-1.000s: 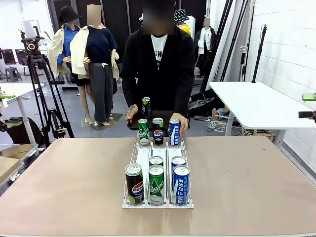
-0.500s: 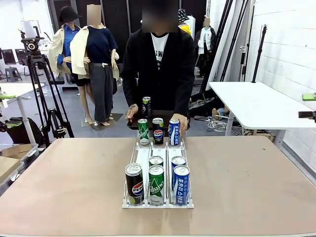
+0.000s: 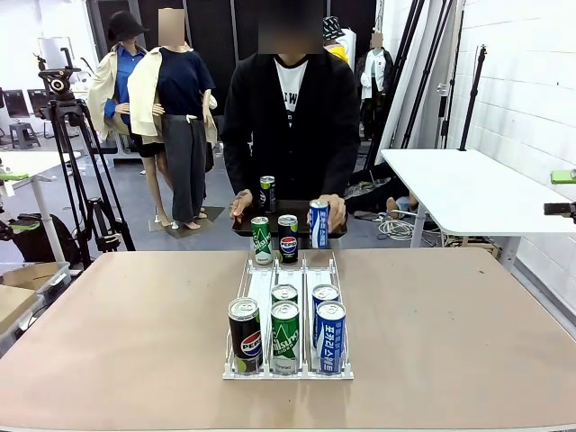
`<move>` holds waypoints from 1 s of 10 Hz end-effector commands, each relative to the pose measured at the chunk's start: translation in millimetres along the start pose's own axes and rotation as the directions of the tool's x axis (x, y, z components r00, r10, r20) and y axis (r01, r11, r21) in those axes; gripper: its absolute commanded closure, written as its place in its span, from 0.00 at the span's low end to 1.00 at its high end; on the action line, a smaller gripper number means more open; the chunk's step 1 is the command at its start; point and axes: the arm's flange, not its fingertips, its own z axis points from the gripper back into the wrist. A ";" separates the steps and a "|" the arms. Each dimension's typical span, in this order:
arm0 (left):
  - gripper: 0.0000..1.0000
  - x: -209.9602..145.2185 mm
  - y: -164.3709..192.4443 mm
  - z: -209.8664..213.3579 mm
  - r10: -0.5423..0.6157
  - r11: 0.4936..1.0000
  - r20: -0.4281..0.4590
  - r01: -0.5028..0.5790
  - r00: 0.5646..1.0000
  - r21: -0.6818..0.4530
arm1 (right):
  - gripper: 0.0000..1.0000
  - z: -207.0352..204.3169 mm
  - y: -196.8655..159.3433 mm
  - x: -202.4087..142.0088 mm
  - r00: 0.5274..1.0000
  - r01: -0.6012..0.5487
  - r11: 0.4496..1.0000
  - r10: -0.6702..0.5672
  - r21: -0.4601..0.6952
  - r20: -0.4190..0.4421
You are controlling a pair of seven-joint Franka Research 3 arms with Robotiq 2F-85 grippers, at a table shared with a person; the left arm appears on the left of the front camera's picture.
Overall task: Retrieve and hand over the desired beverage to the person.
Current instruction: Pick up another can of the same type that the person held from the Automatic Can Dispenser.
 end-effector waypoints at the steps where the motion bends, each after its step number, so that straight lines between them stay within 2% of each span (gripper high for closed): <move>1: 0.00 -0.3 0.4 0.8 0.001 1.000 0.006 -0.001 1.000 0.007 | 0.00 -0.7 1.0 -0.9 1.000 -0.006 1.000 0.006 0.013 0.006; 10: 0.00 -0.3 0.4 0.8 0.001 1.000 0.006 -0.001 1.000 0.007 | 0.00 -0.7 1.0 -0.9 1.000 -0.006 1.000 0.006 0.013 0.006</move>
